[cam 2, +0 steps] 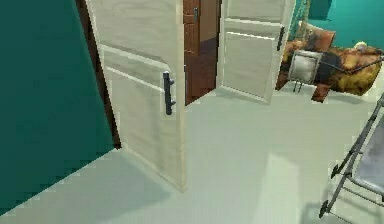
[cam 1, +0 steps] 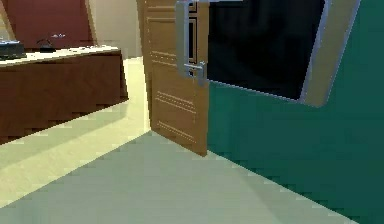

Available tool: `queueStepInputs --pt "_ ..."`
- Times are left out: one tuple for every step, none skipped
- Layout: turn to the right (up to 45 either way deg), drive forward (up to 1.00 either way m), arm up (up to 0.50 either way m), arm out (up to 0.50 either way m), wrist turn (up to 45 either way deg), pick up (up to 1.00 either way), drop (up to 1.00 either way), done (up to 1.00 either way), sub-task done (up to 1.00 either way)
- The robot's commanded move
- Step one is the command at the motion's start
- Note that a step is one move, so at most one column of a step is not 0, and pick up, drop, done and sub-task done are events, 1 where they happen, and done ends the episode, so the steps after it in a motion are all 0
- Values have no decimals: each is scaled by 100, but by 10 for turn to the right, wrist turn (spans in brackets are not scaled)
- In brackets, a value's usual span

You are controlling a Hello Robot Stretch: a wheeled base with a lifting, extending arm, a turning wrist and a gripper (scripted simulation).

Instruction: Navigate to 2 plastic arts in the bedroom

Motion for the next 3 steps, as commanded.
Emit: queueStepInputs --pt "0 25 0 0 0 0 0 0 0" --pt "-450 0 0 0 0 0 0 0 0" --pt "-450 0 0 0 0 0 0 0 0"
